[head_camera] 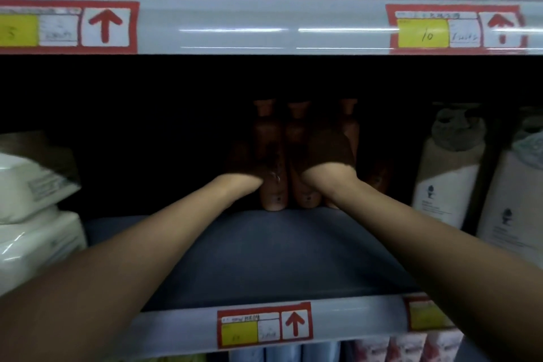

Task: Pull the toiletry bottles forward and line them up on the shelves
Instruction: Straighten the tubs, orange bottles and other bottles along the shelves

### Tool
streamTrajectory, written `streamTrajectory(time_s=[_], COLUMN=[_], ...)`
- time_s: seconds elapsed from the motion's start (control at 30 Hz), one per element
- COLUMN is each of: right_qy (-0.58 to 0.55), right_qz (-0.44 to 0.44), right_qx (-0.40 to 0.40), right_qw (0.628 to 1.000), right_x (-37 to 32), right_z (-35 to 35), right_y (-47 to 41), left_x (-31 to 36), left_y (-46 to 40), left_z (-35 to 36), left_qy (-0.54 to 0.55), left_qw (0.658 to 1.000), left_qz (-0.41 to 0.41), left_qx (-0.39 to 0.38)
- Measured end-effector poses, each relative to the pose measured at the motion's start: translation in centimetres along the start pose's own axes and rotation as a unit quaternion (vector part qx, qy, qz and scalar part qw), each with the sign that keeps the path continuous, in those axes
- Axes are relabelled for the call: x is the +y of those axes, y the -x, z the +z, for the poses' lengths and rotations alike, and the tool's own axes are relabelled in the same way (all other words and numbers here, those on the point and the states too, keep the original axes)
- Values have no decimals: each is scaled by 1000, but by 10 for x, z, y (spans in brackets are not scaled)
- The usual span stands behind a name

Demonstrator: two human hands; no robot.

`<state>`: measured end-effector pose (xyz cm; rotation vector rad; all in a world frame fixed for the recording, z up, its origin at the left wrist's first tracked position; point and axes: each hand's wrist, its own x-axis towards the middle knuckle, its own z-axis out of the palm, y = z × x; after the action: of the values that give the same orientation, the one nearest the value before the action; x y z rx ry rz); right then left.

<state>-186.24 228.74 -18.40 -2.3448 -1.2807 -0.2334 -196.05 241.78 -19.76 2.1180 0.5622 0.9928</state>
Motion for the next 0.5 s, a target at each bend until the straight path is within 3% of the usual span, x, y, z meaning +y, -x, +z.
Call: streamTrajectory(time_s=[0.1, 0.27, 0.5], right_qy=[-43, -93, -75], right_qz=[-4, -116, -70], right_qx=[43, 155, 159], right_qw=[998, 977, 982], right_x=[-7, -16, -48], right_z=[-9, -5, -4], right_y=[9, 22, 50], left_x=[-6, -7, -8], left_y=[7, 40, 66], left_z=[-12, -41, -81], left_qy=[-24, -51, -59], left_qw=[999, 985, 988], left_qz=[-36, -164, -127], left_qx=[-16, 21, 65])
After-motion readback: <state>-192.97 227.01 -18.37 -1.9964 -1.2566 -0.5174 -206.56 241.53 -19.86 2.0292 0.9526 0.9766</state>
